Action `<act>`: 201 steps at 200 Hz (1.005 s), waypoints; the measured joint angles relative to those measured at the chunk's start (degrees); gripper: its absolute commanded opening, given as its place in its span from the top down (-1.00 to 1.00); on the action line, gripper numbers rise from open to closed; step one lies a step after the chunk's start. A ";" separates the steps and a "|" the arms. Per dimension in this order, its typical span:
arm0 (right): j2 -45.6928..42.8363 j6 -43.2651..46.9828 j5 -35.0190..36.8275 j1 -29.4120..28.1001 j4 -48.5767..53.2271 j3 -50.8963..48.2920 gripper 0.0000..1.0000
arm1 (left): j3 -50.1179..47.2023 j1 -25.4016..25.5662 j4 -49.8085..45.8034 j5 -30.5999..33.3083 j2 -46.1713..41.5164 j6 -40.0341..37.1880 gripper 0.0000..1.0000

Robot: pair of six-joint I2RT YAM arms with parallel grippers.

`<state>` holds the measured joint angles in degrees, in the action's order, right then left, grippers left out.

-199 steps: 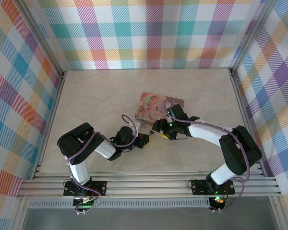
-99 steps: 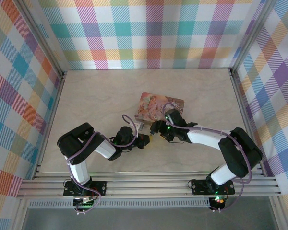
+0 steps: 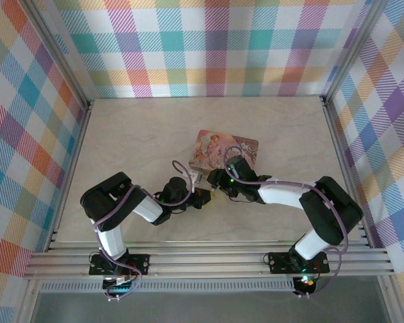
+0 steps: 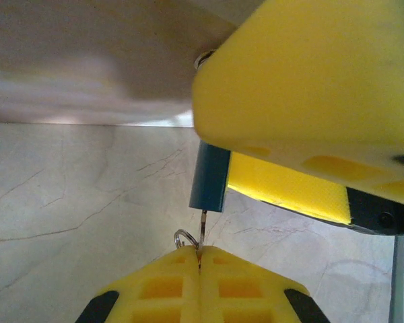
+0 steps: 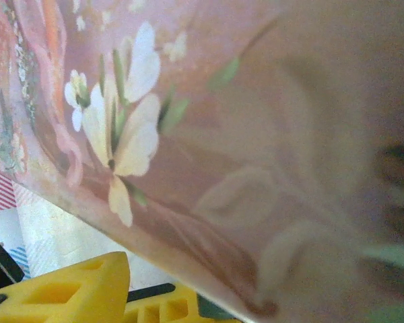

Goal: Unlock the padlock with the key

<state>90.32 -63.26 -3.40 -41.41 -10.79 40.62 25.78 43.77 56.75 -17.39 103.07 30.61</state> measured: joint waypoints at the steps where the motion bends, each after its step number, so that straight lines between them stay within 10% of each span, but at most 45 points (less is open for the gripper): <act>1: 0.00 0.00 0.00 0.00 0.00 0.00 -0.11 | 0.02 0.00 0.00 -0.02 0.00 0.00 1.00; 129: 0.26 -0.31 1.86 -0.24 5.73 2.45 0.89 | 4.48 0.09 -15.17 0.15 -4.96 -7.13 1.00; 201: 1.31 0.92 1.07 0.26 13.31 6.58 1.00 | 9.62 4.44 -27.67 8.87 -6.64 -19.87 1.00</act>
<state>91.64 -62.35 -2.33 -41.15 2.52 47.20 35.40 48.21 29.08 -8.51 96.42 10.74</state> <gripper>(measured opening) 0.191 0.041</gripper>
